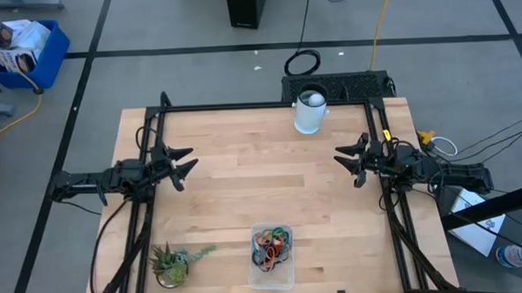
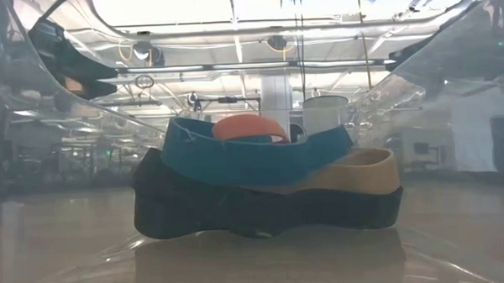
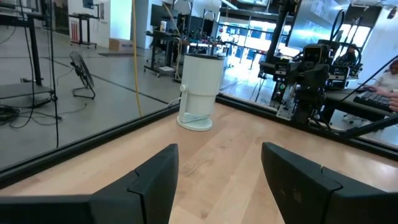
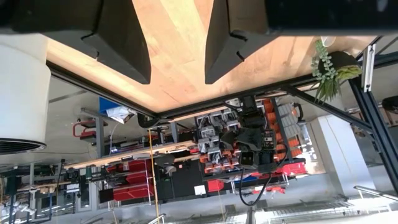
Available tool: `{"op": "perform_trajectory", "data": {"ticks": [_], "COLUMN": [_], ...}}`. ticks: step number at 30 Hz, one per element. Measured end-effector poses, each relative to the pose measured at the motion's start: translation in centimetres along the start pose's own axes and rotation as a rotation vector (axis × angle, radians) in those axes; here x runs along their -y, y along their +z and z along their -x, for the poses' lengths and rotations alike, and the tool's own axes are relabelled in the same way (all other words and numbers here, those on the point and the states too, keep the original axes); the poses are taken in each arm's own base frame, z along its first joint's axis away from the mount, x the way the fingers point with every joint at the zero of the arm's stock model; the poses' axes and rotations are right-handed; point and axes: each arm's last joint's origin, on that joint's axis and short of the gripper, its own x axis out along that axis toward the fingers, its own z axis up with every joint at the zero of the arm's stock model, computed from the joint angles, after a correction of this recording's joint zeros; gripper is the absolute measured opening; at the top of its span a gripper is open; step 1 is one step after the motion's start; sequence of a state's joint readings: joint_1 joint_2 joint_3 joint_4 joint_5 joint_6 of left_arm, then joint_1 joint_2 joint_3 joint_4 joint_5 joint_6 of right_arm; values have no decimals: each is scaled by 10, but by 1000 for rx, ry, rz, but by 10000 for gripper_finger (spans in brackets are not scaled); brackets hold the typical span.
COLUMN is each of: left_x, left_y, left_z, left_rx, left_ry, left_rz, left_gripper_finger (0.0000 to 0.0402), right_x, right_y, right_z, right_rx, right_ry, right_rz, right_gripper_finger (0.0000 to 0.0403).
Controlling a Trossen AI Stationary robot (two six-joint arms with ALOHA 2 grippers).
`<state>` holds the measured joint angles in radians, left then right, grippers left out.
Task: Pick and place rubber bands into bin
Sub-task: Return to Home Position
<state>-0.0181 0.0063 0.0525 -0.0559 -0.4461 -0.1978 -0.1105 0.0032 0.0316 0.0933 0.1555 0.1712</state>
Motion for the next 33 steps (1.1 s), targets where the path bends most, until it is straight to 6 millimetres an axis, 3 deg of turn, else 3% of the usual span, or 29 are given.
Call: {"op": "perform_trajectory", "data": {"ticks": [33], "left_x": [0], "left_y": [0], "left_z": [0], "left_rx": [0], "left_ry": [0], "left_rz": [0], "left_gripper_finger": [237], "right_x": [0], "right_y": [0], "right_z": [0], "right_rx": [0], "right_ry": [0], "right_rz": [0], "right_gripper_finger": [150]}}
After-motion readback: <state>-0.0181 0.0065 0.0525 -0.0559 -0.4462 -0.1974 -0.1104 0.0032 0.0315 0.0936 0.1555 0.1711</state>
